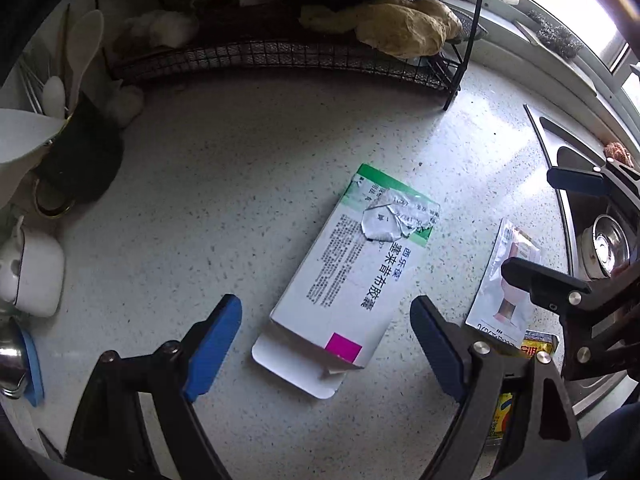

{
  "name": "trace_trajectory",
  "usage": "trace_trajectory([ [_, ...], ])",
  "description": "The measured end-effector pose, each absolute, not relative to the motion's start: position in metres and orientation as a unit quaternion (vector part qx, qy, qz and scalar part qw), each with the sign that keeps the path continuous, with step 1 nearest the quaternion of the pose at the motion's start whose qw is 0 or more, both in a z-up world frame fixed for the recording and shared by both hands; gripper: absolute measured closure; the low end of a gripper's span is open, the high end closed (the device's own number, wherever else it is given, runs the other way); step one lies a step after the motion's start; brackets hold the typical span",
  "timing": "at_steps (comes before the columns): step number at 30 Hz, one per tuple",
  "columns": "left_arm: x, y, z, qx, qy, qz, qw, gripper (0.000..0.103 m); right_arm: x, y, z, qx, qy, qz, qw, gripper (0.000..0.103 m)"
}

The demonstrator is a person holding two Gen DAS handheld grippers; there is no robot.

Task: Collect trash
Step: 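Close the left gripper on the white-and-green medicine box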

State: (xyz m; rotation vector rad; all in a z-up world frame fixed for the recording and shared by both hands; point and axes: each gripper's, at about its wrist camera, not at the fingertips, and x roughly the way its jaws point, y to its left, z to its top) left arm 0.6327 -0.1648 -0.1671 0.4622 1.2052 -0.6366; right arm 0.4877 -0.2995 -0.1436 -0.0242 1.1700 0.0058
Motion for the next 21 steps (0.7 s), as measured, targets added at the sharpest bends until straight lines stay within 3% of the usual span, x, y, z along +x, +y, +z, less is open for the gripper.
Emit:
trace_trajectory([
  [5, 0.64, -0.183, -0.185, 0.232, 0.555, -0.32, 0.732, 0.02, 0.49, -0.317, -0.15, 0.006, 0.556, -0.013, 0.831, 0.003],
  [6, 0.641, -0.186, -0.186, 0.233, 0.553, -0.324, 0.732, 0.033, 0.491, -0.32, -0.15, 0.007, 0.556, -0.014, 0.831, 0.003],
  [21, 0.606, -0.156, -0.155, 0.122, 0.537, -0.268, 0.791, 0.039, 0.472, -0.318, -0.123, 0.007, 0.541, 0.035, 0.84, 0.003],
])
